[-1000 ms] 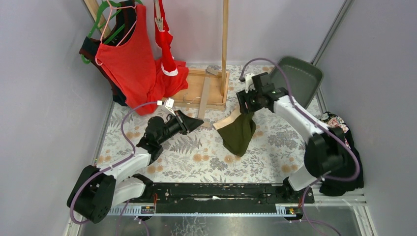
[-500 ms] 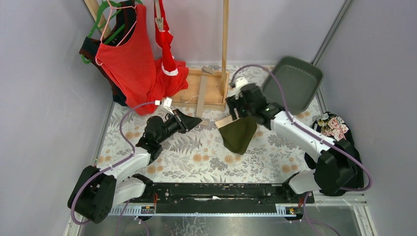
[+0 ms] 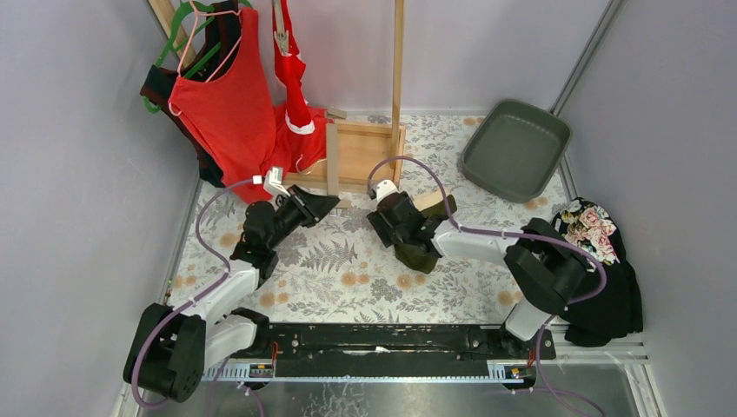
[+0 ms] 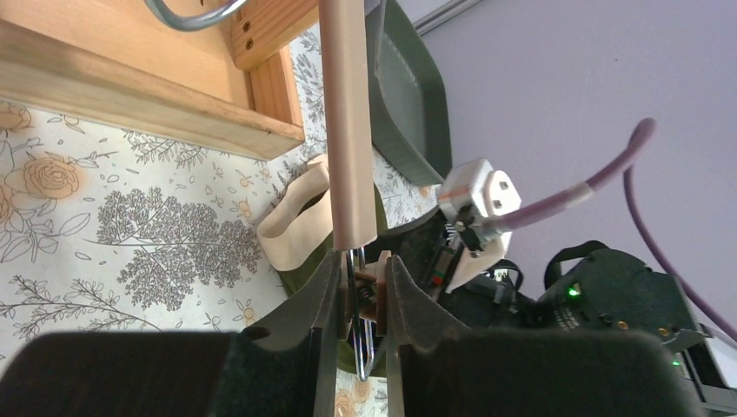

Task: Clip the underwear to the hanger
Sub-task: Clamp the underwear onto the hanger.

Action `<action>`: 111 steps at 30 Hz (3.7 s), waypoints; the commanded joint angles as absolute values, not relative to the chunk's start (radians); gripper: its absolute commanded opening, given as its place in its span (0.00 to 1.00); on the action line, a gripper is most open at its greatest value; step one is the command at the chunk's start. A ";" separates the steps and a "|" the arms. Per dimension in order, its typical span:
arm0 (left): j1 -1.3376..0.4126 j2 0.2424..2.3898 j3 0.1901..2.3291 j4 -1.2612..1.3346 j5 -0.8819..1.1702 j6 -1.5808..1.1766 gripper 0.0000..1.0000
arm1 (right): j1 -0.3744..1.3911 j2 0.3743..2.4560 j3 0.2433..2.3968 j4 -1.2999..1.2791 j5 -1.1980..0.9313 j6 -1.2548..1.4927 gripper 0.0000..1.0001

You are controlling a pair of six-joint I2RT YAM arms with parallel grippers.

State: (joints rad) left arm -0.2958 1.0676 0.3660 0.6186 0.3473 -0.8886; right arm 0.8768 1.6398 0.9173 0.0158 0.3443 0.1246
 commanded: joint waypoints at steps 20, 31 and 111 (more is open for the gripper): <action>-0.202 1.049 0.388 0.687 0.452 -0.911 0.00 | 0.919 1.875 1.128 0.055 0.621 0.289 0.60; -0.193 1.052 0.376 0.709 0.463 -0.919 0.00 | 0.926 1.896 1.126 -0.003 0.627 0.313 0.47; -0.491 1.342 0.859 -0.060 0.359 -1.115 0.00 | 0.945 1.396 0.729 0.491 0.215 -0.708 0.00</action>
